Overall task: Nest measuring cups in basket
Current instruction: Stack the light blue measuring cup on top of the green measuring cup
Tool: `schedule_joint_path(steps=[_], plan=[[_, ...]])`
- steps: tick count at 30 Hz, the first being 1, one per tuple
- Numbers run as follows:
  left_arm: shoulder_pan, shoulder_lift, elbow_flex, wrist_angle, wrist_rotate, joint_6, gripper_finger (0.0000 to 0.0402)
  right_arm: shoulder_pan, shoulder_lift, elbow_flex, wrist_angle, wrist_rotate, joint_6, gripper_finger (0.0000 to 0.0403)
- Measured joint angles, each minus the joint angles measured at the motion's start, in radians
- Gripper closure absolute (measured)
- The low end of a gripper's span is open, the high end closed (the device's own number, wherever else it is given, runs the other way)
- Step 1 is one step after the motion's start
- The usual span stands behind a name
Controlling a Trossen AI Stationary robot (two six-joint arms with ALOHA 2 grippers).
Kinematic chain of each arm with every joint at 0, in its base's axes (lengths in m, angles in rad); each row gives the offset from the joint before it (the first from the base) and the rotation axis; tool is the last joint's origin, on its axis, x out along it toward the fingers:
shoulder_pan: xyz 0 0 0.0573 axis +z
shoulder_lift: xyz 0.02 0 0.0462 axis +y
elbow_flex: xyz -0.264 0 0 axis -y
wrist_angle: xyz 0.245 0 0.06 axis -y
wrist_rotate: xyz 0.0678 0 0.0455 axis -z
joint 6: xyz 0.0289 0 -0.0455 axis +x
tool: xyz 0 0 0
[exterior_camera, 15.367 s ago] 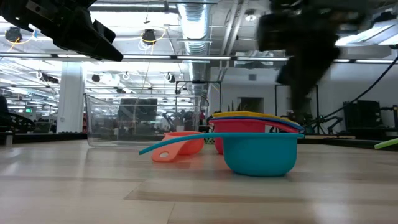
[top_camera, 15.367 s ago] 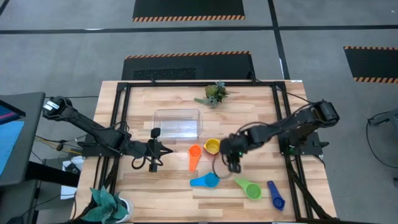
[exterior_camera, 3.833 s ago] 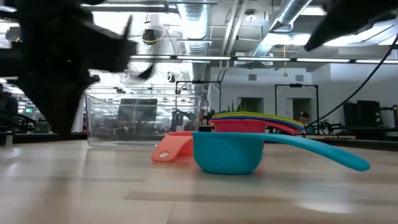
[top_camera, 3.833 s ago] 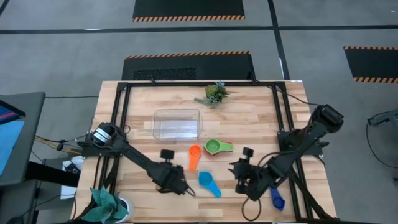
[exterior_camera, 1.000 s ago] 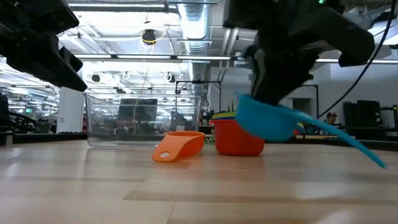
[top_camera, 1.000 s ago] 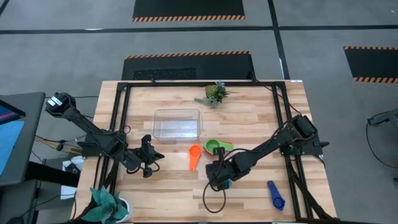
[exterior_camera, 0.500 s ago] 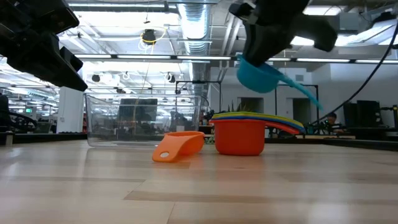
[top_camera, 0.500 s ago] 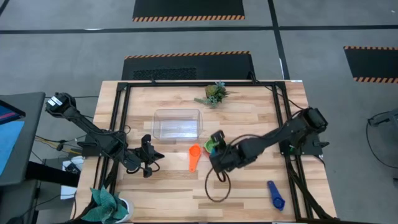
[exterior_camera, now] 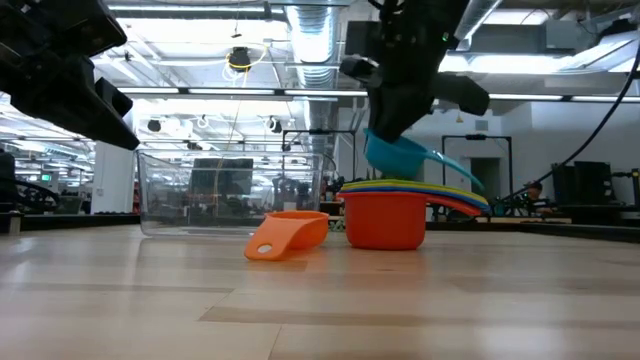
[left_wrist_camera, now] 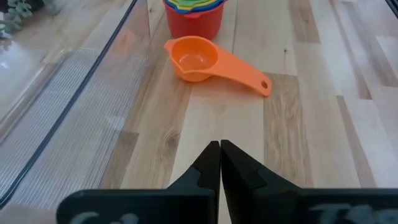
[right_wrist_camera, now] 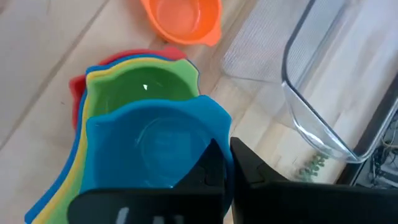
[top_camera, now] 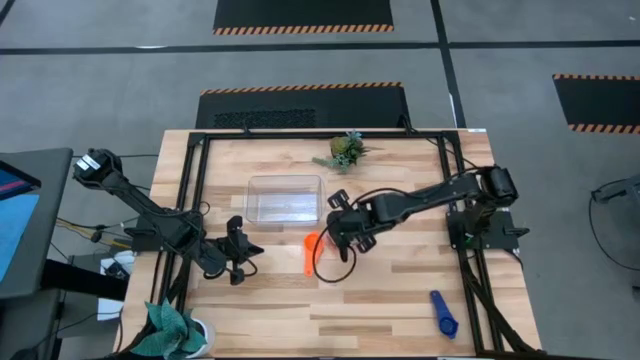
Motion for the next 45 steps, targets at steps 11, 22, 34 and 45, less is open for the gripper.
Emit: schedule_joint_path(steps=[11,22,34,45], plan=[[0.000,0.000,0.000,-0.021,0.000,0.000,0.0401,-0.005,0.000,0.000,0.007,-0.055,-0.010,0.0357],[0.000,0.000,0.000,-0.020,0.000,0.000,0.0401,-0.019,0.000,0.000,0.003,-0.080,-0.045,0.0347],[0.000,0.000,0.000,-0.020,0.000,-0.001,0.0401,-0.019,0.000,0.000,0.002,-0.128,-0.024,0.0346],[0.000,0.000,0.000,-0.020,0.000,-0.002,0.0401,-0.025,0.000,0.000,0.002,-0.135,-0.024,0.0312]])
